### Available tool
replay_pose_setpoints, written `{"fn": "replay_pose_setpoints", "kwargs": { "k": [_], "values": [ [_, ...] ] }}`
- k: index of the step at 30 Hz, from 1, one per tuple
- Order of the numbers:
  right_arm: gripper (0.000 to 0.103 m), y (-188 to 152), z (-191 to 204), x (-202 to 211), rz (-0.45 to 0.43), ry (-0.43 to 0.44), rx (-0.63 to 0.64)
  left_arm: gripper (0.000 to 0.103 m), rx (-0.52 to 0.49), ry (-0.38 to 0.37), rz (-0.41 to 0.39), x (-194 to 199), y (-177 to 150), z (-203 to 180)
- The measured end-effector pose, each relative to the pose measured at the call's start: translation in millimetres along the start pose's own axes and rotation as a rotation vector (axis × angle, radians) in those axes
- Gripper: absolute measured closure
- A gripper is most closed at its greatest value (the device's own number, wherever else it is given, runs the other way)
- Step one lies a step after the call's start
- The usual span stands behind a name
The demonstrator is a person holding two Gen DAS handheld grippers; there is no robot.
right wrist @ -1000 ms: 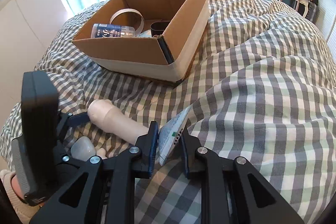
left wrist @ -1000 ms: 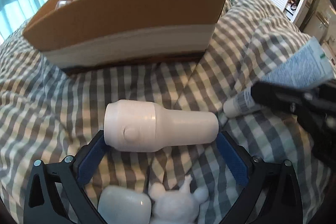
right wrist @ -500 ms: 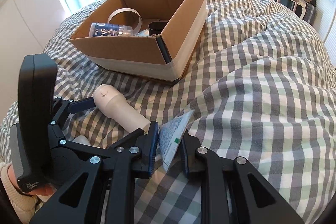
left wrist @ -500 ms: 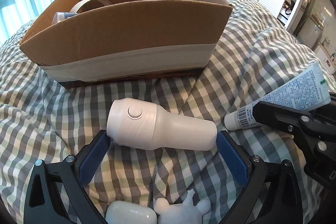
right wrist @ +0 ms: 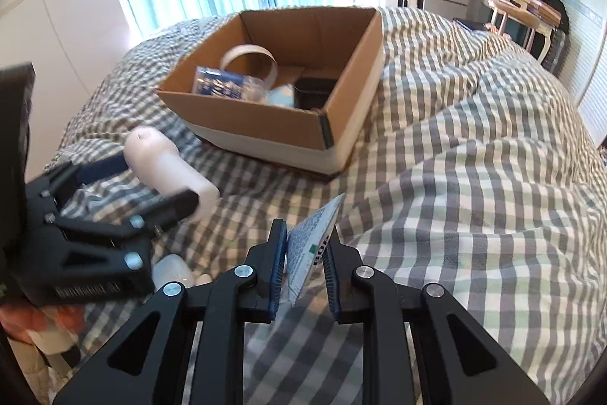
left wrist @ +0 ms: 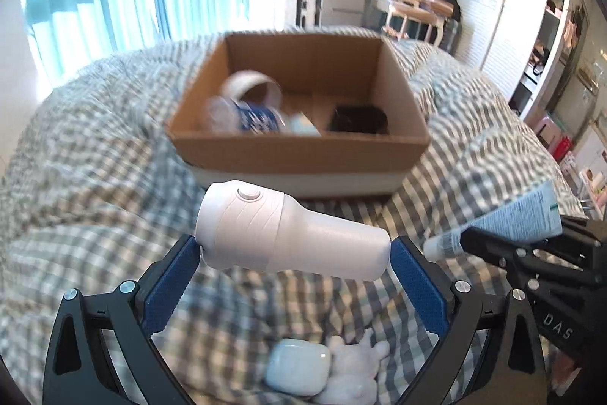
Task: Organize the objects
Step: 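Grasp the white bottle with the left tool while the right tool holds the toothpaste tube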
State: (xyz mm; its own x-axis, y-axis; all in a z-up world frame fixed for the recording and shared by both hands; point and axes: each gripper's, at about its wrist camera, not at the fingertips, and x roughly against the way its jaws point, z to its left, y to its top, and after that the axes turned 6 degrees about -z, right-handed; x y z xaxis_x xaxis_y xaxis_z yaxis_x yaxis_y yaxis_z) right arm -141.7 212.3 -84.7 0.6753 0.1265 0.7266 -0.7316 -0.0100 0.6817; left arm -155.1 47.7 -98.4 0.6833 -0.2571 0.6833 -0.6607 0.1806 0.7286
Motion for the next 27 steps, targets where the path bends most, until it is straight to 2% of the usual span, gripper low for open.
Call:
{"fn": "replay_pose_setpoints", "kwargs": {
  "k": [4,6,7,8,10,13,18,21,26,27],
  "values": [
    [0.085,7,11,18,-0.034,0.000,0.022,0.002,0.000,0.022,-0.049,21,14,1],
    [0.085,13,17,26,-0.052,-0.011,0.044,0.005,-0.007,0.029,-0.077,32,17,5],
    [0.085,16,20,31,-0.064,-0.015,0.057,0.037,-0.015,0.028,-0.094,37,21,6],
    [0.085,20,21,34,-0.075,-0.017,0.067,0.054,-0.017,0.035,-0.092,40,24,3],
    [0.085,30,27,42,-0.100,-0.022,0.086,0.055,0.001,0.038,-0.082,38,35,11],
    [0.085,41,31,46,-0.123,-0.021,0.102,0.066,-0.014,0.025,-0.064,28,40,14],
    [0.085,44,29,33,-0.106,-0.014,0.099,0.066,0.032,0.016,-0.001,5,29,23],
    [0.085,40,24,21,-0.076,-0.003,0.088,0.063,0.036,0.035,0.023,-7,21,28],
    [0.085,34,17,0,-0.035,0.017,0.070,0.036,0.070,0.061,0.049,-23,11,38],
    [0.085,33,16,-3,-0.031,0.019,0.067,0.034,0.071,0.068,0.055,-27,10,38]
  ]
}}
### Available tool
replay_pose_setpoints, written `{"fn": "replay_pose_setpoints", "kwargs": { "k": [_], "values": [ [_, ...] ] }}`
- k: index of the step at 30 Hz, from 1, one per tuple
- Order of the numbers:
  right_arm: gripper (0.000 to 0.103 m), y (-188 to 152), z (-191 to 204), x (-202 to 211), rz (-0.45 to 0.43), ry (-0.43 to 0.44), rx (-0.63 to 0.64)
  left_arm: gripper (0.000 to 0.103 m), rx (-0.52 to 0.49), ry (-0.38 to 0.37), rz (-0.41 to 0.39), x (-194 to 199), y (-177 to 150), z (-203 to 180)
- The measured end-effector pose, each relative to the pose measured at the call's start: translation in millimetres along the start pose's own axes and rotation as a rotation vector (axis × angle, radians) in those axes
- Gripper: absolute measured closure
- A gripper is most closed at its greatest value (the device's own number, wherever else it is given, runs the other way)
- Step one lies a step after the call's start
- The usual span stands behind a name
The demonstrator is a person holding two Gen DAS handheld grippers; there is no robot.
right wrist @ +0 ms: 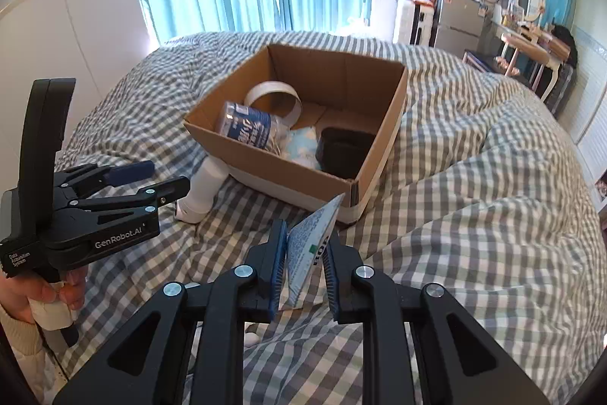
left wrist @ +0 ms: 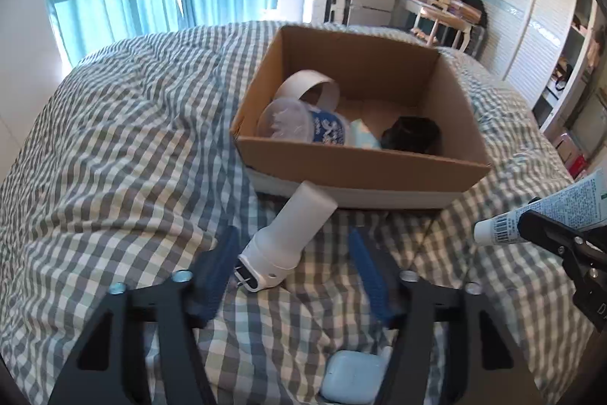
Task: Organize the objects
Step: 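Grasp the white bottle with the left tool while the right tool holds the toothpaste tube, then carry the bottle and tube over the box and open both tools to drop them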
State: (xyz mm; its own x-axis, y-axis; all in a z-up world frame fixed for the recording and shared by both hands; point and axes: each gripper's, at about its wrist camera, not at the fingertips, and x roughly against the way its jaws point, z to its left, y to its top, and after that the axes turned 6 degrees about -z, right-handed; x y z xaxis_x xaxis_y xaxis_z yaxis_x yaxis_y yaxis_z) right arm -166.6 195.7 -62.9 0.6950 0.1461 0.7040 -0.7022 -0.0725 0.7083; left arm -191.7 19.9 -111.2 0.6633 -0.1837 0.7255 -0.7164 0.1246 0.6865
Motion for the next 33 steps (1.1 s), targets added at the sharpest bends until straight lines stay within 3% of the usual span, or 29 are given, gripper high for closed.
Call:
{"fn": "replay_pose_setpoints", "kwargs": {
  "k": [2,8,13,16,18,25,33],
  "values": [
    [0.085,-2,-3,-8,0.011,0.008,-0.005,0.030,-0.009,0.017,0.010,-9,-3,-1],
    [0.085,-8,-12,-29,0.044,0.027,-0.024,0.029,-0.093,0.093,0.023,-43,-7,-10],
    [0.085,-11,-21,-45,0.067,0.039,-0.045,0.030,-0.100,0.085,0.074,-71,-9,-10],
    [0.085,-13,-21,-49,0.075,0.046,-0.047,0.051,-0.104,0.084,0.097,-82,-11,-10],
    [0.085,-13,-21,-51,0.078,0.049,-0.046,0.052,-0.102,0.083,0.099,-83,-12,-10],
    [0.085,-8,-16,-36,0.049,0.035,-0.029,0.060,-0.075,0.073,0.053,-56,-8,-11],
    [0.085,20,-6,1,-0.043,0.011,0.010,0.061,-0.073,0.004,-0.090,17,21,-18]
  ]
}}
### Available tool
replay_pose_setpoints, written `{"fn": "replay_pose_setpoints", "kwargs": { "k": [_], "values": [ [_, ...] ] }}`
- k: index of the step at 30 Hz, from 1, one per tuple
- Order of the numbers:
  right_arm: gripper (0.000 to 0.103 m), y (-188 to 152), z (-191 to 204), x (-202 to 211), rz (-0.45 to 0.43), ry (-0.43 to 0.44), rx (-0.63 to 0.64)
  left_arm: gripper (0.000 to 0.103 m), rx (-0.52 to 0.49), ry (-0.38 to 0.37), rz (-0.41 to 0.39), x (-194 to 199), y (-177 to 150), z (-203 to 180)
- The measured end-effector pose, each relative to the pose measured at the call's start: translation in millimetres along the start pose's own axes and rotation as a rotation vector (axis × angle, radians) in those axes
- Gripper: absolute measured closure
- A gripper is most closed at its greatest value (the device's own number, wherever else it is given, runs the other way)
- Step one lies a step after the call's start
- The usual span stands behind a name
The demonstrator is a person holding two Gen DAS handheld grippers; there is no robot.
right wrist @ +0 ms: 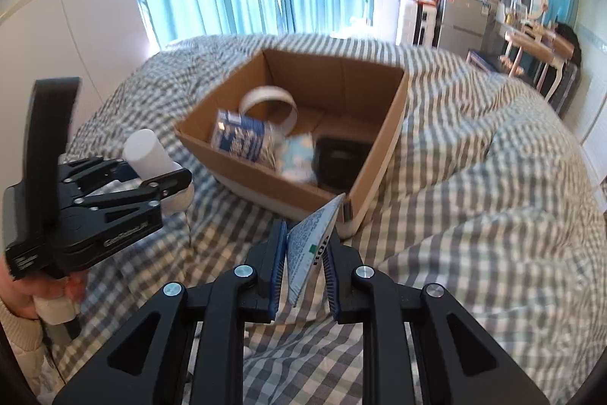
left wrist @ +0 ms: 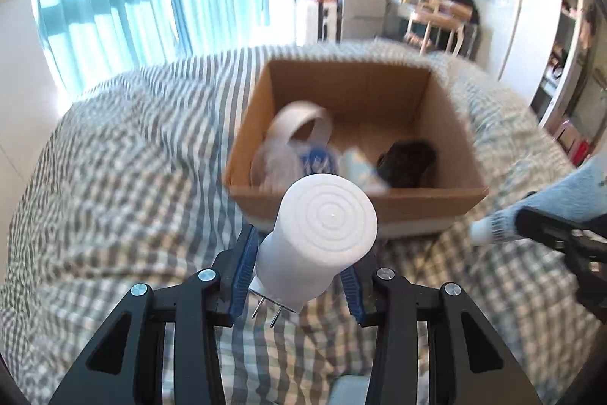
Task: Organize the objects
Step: 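Carry the bottle and tube over the box and open both tools to drop them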
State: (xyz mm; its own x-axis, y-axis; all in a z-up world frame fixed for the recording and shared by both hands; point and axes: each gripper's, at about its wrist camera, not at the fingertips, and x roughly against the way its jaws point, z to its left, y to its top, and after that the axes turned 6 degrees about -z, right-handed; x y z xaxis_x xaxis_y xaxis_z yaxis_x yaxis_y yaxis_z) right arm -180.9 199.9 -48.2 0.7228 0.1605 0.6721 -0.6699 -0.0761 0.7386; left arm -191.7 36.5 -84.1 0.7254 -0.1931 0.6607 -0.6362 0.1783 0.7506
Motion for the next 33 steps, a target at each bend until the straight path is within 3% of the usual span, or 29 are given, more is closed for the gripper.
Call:
{"fn": "replay_pose_setpoints", "kwargs": {
  "k": [7,14,27,33],
  "values": [
    [0.085,50,7,9,-0.080,-0.013,0.046,0.061,0.012,-0.039,-0.112,23,58,4],
    [0.085,88,-2,-26,-0.055,-0.030,0.066,0.061,0.007,-0.041,-0.136,-16,111,7],
    [0.085,97,-36,-130,0.093,-0.050,0.068,0.061,-0.013,-0.051,-0.026,-118,114,9],
    [0.085,100,-43,-146,0.088,-0.034,0.029,0.060,-0.053,-0.095,-0.077,-125,119,0]
  ]
}}
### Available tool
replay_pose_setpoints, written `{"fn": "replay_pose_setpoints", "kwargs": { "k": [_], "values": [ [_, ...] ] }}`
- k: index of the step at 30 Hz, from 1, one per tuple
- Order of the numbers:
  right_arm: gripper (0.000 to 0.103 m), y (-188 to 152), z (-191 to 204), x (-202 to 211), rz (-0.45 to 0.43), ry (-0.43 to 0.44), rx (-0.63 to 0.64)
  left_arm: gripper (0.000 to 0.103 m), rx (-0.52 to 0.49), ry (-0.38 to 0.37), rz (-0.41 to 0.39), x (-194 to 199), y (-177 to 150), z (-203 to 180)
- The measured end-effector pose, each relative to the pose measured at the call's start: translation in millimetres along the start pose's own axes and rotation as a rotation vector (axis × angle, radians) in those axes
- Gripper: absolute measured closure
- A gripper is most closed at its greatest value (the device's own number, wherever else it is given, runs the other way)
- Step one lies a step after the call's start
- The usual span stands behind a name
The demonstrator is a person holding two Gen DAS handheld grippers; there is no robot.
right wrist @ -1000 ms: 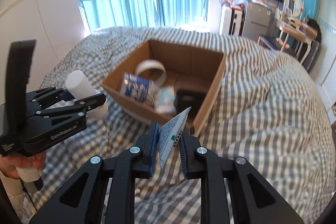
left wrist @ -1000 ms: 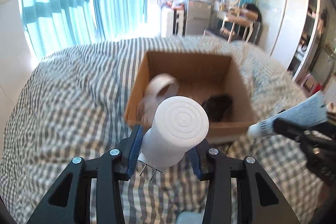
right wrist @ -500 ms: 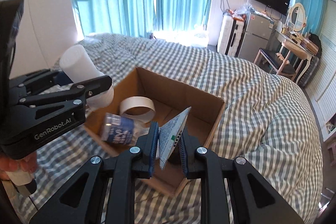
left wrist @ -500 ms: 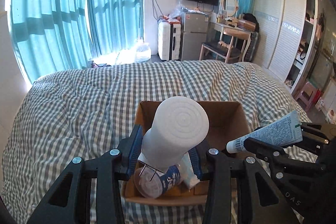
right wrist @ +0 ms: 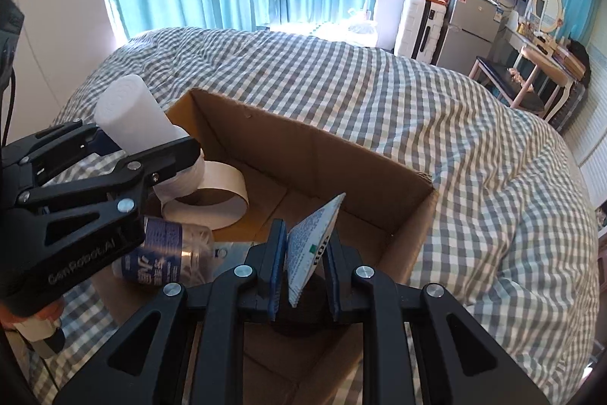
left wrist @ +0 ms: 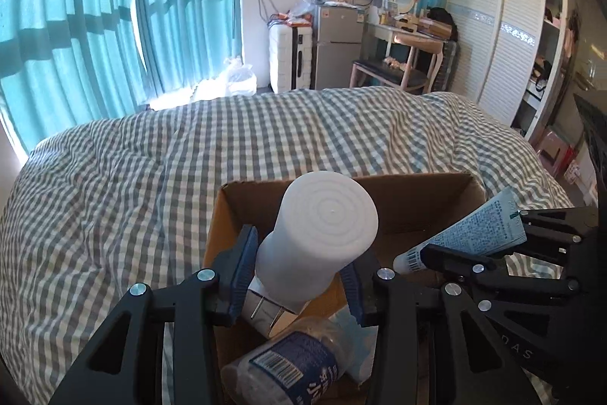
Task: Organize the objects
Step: 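Carry the bottle and tube over the box and open both tools to drop them, then grasp the white earbud case with the left tool while the right tool grasps the white plush toy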
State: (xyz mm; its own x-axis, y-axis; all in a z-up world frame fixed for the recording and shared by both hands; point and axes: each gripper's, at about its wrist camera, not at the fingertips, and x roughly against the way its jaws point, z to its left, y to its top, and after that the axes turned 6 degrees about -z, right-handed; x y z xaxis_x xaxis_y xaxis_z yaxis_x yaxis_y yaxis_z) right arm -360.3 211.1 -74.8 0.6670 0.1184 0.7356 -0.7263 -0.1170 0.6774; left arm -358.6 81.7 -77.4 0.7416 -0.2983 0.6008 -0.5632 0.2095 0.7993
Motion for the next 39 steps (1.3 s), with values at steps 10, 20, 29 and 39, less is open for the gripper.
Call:
{"fn": "replay_pose_setpoints", "kwargs": {
  "k": [10,20,29,39],
  "values": [
    [0.048,10,-3,48,-0.108,-0.053,-0.043,0.024,-0.067,0.060,-0.071,39,15,-8],
    [0.037,-1,16,137,-0.203,-0.084,0.015,0.005,-0.038,0.121,-0.072,121,11,5],
    [0.030,-84,48,185,-0.172,-0.009,0.054,0.003,-0.035,0.181,-0.003,174,-68,1],
    [0.030,-190,95,126,0.076,0.134,0.078,0.003,0.079,0.224,0.111,181,-171,4]
  ]
}}
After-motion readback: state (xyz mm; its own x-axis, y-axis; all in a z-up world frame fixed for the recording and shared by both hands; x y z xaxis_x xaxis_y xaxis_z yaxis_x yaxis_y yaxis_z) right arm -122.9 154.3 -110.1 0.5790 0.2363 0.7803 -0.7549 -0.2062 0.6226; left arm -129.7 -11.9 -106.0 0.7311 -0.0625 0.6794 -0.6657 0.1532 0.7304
